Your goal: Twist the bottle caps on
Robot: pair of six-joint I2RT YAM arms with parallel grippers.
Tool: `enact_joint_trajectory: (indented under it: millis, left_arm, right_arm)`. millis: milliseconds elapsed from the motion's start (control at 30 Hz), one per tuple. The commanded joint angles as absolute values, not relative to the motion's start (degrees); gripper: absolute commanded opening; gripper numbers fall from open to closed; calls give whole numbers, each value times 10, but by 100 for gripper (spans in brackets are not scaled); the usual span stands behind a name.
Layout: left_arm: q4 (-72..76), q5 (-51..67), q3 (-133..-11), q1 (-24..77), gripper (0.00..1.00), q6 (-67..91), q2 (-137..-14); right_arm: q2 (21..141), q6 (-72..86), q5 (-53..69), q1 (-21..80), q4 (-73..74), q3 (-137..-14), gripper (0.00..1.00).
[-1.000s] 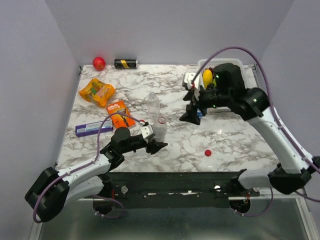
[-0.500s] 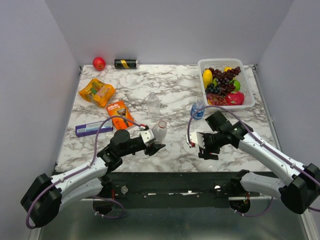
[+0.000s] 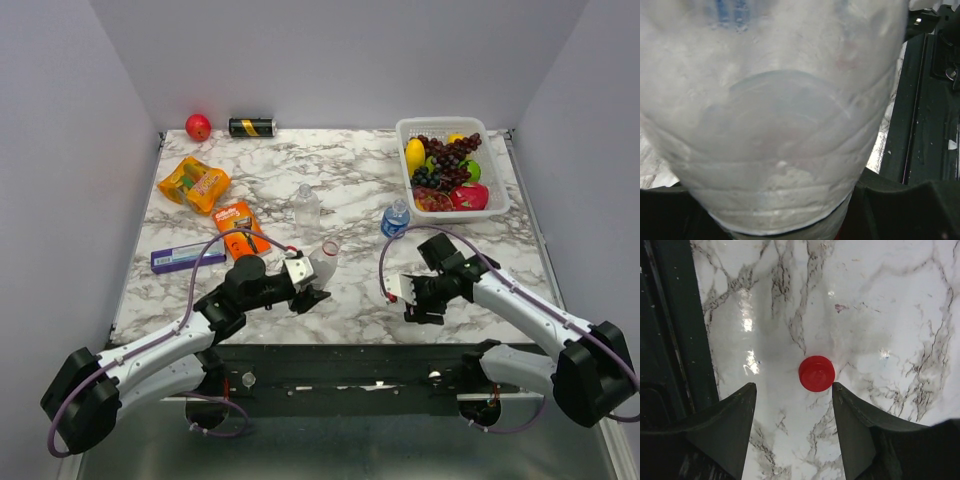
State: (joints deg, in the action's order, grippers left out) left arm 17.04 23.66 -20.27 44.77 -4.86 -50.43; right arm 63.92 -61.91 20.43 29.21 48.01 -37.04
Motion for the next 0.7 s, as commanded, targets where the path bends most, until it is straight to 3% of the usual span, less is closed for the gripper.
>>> enact_joint_trajectory:
  millis: [0, 667]
  left_arm:
    - [188, 227, -221, 451, 0, -43, -514]
    - [195, 213, -217, 453, 0, -40, -518]
  right_arm:
    - [671, -641, 208, 260, 451, -392, 69]
    - [745, -670, 223, 249, 430, -394, 60]
